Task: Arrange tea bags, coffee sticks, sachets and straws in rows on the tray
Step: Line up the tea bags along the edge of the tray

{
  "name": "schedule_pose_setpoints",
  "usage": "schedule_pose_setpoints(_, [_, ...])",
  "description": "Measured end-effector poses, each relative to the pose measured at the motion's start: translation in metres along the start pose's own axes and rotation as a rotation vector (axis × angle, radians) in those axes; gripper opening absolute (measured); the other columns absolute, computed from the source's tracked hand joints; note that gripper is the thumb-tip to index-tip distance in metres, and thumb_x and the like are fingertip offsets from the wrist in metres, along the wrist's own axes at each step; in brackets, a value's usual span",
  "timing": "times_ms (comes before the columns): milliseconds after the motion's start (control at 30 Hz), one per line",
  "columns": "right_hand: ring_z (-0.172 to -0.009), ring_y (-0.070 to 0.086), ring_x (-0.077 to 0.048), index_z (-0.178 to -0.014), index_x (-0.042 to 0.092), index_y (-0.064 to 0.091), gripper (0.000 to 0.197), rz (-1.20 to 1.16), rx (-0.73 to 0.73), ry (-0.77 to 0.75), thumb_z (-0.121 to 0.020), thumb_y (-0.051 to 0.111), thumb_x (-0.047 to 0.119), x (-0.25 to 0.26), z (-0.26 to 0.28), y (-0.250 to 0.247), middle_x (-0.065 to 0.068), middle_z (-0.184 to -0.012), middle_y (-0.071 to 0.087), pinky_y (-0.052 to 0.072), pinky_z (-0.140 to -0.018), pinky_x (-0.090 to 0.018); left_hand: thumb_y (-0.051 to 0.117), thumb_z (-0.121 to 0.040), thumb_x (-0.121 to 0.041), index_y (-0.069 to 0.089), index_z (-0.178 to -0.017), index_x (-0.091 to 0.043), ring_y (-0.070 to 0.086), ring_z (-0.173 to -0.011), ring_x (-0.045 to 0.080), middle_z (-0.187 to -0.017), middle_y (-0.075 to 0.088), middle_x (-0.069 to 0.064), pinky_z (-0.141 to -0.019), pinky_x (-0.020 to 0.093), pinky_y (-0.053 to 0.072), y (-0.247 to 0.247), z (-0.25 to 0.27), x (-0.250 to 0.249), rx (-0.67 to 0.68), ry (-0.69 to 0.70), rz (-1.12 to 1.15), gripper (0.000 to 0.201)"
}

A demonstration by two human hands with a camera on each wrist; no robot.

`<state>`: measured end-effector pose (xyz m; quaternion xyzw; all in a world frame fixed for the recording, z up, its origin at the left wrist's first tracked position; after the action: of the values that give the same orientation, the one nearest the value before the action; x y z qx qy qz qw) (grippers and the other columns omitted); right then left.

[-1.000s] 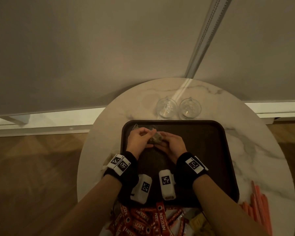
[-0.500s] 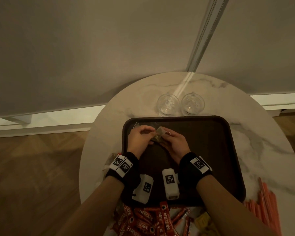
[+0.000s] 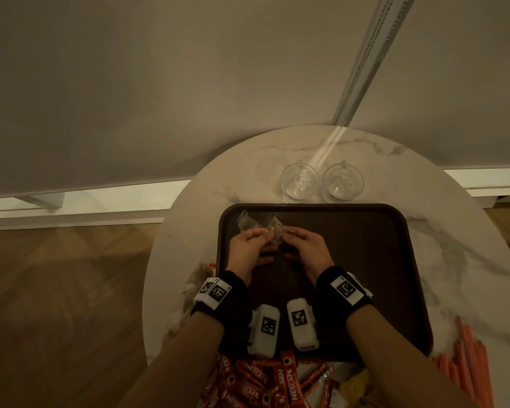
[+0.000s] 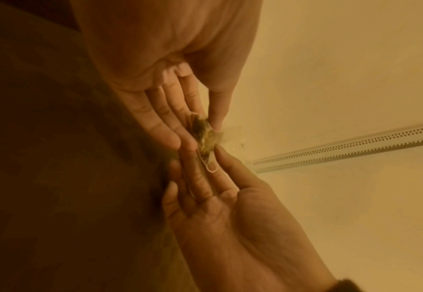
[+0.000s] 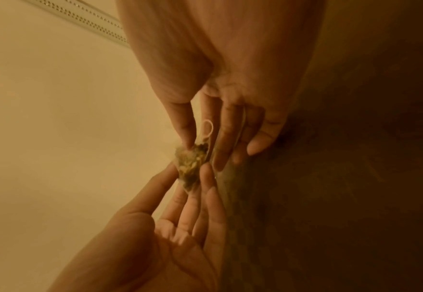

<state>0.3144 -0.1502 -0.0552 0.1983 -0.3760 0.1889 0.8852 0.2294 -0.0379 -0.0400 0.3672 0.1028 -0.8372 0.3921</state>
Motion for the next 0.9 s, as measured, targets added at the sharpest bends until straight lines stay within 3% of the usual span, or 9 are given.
schedule_pose_setpoints(167, [-0.063, 0.054, -0.008, -0.101, 0.009, 0.071, 0.013, 0.307, 0.041, -0.016, -0.092, 0.062, 0.011, 0.011, -0.008, -0.004, -0.001, -0.081, 0.068, 0.040, -0.049, -0.012, 0.066, -0.090, -0.022, 0.067, -0.110, -0.011, 0.071, -0.089, 0.015, -0.104, 0.073, 0.006, -0.060, 0.025, 0.055, -0.003, -0.002, -0.001, -0.013, 0.006, -0.056, 0.023])
schedule_pose_setpoints(300, [-0.052, 0.060, -0.007, -0.097, 0.014, 0.070, 0.008, 0.484, 0.084, -0.005, -0.091, 0.066, 0.015, 0.020, -0.023, 0.000, -0.004, -0.084, 0.070, 0.036, -0.045, -0.020, 0.065, -0.091, -0.022, 0.069, -0.108, -0.013, 0.071, -0.086, 0.015, -0.101, 0.072, 0.004, -0.063, 0.029, 0.058, -0.011, -0.004, -0.006, -0.096, 0.068, -0.218, 0.020])
schedule_pose_setpoints(367, [-0.050, 0.061, -0.009, -0.094, 0.016, 0.070, 0.005, 0.554, 0.044, 0.011, -0.090, 0.067, 0.018, 0.024, -0.030, 0.001, -0.006, -0.086, 0.071, 0.037, -0.040, -0.018, 0.065, -0.091, -0.023, 0.071, -0.102, -0.022, 0.069, -0.081, 0.010, -0.097, 0.071, -0.004, -0.062, 0.025, 0.056, -0.021, -0.005, -0.012, -0.186, 0.230, -0.411, 0.013])
schedule_pose_setpoints(467, [-0.051, 0.062, -0.014, -0.091, 0.017, 0.069, 0.004, 0.635, -0.030, 0.013, -0.091, 0.067, 0.020, 0.029, -0.037, 0.003, -0.007, -0.082, 0.072, 0.038, -0.035, -0.015, 0.065, -0.088, -0.029, 0.069, -0.101, -0.032, 0.061, -0.081, 0.004, -0.098, 0.065, -0.015, -0.072, 0.024, 0.051, -0.034, -0.007, -0.023, -0.304, 0.528, -0.776, 0.015])
schedule_pose_setpoints(533, [-0.049, 0.061, -0.016, -0.090, 0.014, 0.069, 0.007, 0.666, -0.057, -0.002, -0.091, 0.067, 0.020, 0.031, -0.039, 0.008, -0.006, -0.076, 0.071, 0.042, -0.039, -0.015, 0.068, -0.083, -0.037, 0.062, -0.112, -0.033, 0.057, -0.092, 0.007, -0.111, 0.057, -0.013, -0.077, 0.028, 0.050, -0.040, -0.014, -0.028, -0.332, 0.604, -0.994, 0.030])
schedule_pose_setpoints(633, [-0.049, 0.064, -0.018, -0.090, 0.012, 0.072, 0.013, 0.732, -0.076, -0.024, -0.090, 0.067, 0.024, 0.029, -0.044, 0.015, -0.005, -0.071, 0.072, 0.057, -0.056, -0.028, 0.071, -0.078, -0.045, 0.053, -0.122, -0.030, 0.053, -0.107, 0.015, -0.123, 0.051, -0.006, -0.084, 0.035, 0.050, -0.044, -0.030, -0.031, -0.247, 0.536, -1.224, 0.050])
schedule_pose_setpoints(767, [-0.068, 0.069, -0.019, -0.087, 0.025, 0.071, 0.012, 0.857, -0.099, -0.092, -0.085, 0.068, 0.037, 0.024, -0.045, 0.015, 0.001, -0.076, 0.072, 0.060, -0.071, -0.043, 0.063, -0.086, -0.045, 0.059, -0.113, -0.028, 0.057, -0.102, 0.018, -0.115, 0.058, -0.007, -0.080, 0.032, 0.047, -0.045, -0.041, -0.035, -0.147, 0.624, -1.382, 0.032])
schedule_pose_setpoints(900, [-0.087, 0.065, -0.015, -0.099, 0.025, 0.071, 0.019, 0.968, -0.128, -0.134, -0.085, 0.070, 0.037, 0.022, -0.041, 0.008, 0.001, -0.093, 0.069, 0.056, -0.082, -0.038, 0.058, -0.092, -0.027, 0.063, -0.115, -0.028, 0.058, -0.105, 0.018, -0.117, 0.060, -0.007, -0.079, 0.031, 0.046, -0.052, -0.045, -0.040, -0.075, 0.715, -1.429, 0.023])
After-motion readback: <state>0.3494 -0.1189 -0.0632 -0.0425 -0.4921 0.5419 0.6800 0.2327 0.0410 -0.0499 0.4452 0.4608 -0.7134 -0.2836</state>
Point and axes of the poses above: each hand's wrist, its own z-axis away from the middle knuckle, its own y-axis out of the palm, x = y × z, the point moved 1 cm from there along -z, towards the middle knuckle
